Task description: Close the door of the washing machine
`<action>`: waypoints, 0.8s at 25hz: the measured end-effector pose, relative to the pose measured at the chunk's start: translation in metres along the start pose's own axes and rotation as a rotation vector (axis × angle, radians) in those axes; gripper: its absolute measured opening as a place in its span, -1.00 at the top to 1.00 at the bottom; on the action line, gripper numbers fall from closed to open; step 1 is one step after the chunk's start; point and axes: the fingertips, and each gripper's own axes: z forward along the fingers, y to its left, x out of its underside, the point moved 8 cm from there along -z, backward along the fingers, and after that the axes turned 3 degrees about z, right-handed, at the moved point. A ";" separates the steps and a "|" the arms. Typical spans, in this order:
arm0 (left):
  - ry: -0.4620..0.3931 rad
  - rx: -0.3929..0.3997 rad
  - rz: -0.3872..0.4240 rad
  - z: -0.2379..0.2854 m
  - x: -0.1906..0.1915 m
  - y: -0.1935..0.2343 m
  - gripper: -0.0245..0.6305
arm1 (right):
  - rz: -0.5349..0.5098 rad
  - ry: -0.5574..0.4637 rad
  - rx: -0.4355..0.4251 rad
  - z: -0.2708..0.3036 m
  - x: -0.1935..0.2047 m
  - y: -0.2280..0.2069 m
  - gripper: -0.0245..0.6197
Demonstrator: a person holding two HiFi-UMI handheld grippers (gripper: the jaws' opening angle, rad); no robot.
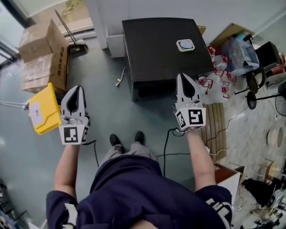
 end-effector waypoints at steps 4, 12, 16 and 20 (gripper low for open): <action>-0.023 0.015 -0.003 0.003 -0.006 -0.003 0.85 | -0.011 0.010 0.004 0.001 0.000 0.003 0.87; -0.029 0.013 -0.004 0.002 -0.005 0.002 0.85 | -0.007 0.017 -0.011 0.008 0.001 0.011 0.87; -0.020 -0.003 -0.003 -0.005 -0.003 0.006 0.85 | -0.010 0.008 -0.014 0.005 0.000 0.015 0.87; -0.024 -0.012 -0.012 -0.013 -0.004 0.005 0.85 | -0.016 0.007 -0.008 -0.001 -0.001 0.017 0.87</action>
